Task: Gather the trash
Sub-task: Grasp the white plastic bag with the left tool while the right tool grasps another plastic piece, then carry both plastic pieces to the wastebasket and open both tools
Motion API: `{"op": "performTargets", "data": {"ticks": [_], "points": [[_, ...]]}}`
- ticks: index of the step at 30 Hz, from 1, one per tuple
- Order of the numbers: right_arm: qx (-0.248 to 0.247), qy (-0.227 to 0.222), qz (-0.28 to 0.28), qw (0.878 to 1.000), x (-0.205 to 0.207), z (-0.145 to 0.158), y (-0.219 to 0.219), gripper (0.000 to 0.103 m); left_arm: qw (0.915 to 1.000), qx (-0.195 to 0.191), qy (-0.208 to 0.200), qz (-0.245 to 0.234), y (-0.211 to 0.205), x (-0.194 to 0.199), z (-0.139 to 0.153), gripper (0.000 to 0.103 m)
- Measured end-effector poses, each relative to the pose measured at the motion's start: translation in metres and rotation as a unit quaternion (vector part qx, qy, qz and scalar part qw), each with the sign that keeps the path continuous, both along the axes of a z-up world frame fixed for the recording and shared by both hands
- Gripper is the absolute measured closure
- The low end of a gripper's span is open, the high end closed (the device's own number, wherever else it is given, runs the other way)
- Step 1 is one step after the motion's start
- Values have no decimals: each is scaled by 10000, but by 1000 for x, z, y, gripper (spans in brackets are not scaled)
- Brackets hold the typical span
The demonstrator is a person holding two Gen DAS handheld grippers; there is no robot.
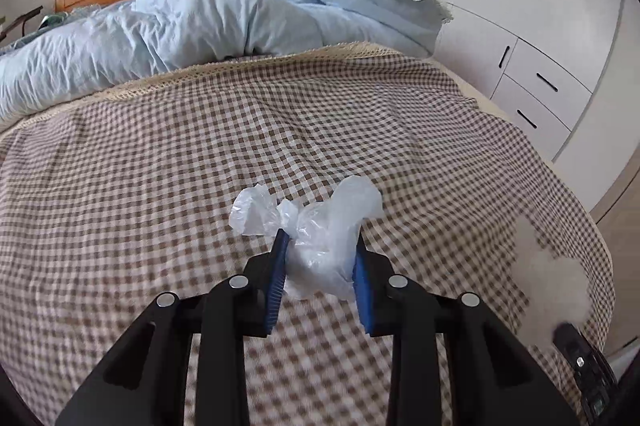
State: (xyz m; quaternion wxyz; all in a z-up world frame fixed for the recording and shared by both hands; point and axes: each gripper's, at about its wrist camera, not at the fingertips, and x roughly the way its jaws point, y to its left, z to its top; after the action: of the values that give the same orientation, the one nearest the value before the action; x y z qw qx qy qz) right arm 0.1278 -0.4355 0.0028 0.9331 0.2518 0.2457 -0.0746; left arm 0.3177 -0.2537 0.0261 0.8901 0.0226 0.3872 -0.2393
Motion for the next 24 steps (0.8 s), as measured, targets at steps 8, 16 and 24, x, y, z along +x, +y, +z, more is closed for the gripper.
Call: {"op": "performTargets", "data": {"ticks": [8,16,24], "points": [[164,-334,68,9993,-81,24,17,96,9929,442,-1094,-158,38,-136,63,75],[-1020,161,-305,9942,-239,61,-28,96,9852,-364,-1053,-1305,-19,-250,83,75],[-1249,1913,-1099,9673,-362,-13,-90,96,9636,-536,-389,-2590,-113,-344,45,75]]}}
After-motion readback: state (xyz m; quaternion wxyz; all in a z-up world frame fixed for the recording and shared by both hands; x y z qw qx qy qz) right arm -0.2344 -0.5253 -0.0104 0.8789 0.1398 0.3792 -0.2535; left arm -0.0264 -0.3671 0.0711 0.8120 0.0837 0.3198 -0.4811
